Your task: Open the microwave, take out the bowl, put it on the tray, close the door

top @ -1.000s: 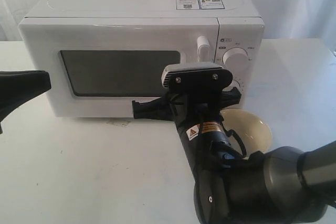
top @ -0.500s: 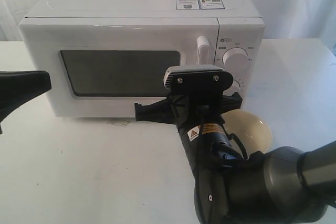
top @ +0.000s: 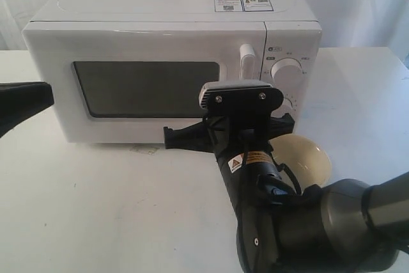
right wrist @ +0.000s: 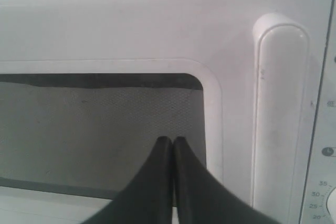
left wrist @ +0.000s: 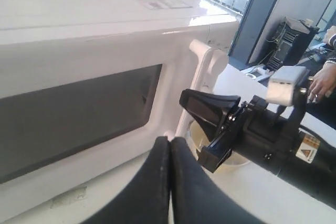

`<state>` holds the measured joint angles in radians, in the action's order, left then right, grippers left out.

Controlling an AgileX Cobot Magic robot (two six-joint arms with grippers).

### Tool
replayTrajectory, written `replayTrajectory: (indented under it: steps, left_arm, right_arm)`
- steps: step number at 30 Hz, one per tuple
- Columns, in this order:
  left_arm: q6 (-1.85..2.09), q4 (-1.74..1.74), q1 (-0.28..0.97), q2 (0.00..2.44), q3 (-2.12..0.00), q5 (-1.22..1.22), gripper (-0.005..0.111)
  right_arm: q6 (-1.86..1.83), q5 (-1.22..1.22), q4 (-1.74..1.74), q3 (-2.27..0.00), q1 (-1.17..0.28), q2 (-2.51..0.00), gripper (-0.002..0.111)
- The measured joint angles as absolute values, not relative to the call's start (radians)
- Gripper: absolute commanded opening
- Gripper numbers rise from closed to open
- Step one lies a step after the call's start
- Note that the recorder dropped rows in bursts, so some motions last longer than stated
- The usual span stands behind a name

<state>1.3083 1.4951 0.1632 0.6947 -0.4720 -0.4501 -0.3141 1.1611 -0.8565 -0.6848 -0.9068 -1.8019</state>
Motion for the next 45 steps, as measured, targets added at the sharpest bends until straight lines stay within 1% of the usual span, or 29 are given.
replayTrajectory:
  steps: [3,7,12,17,27,32,38,45]
  left_arm:
    - [1.308,1.489,0.163,0.616,-0.472,-0.45,0.0]
    - [1.308,1.441,0.163,0.454,-0.472,-0.455,0.0]
    - [1.287,1.352,0.163,0.282,-0.472,-0.528,0.0]
    - [1.184,1.262,0.163,0.241,-0.472,-0.588,0.0]
    - [0.895,1.079,0.163,0.173,-0.472,-0.59,0.0]
    - [0.64,0.863,0.157,0.091,-0.454,-0.578,0.0]
    - [0.284,0.535,0.088,0.011,-0.333,-0.475,0.0]
    - [0.094,0.235,0.071,0.008,-0.219,-0.399,0.0]
  right_arm:
    - [-0.314,1.161,-0.857,-0.683,-0.907,-1.802,0.0]
    - [-0.314,1.161,-0.857,-0.678,-0.907,-1.802,0.0]
    - [-0.314,1.161,-0.857,-0.678,-0.907,-1.802,0.0]
    - [-0.314,1.161,-0.857,-0.678,-0.907,-1.802,0.0]
    - [-0.314,1.161,-0.857,-0.678,-0.907,-1.802,0.0]
    - [-0.314,1.161,-0.857,-0.678,-0.907,-1.802,0.0]
    - [-0.314,1.161,-0.857,-0.678,-0.907,-1.802,0.0]
    - [-0.314,1.161,-0.857,-0.678,-0.907,-1.802,0.0]
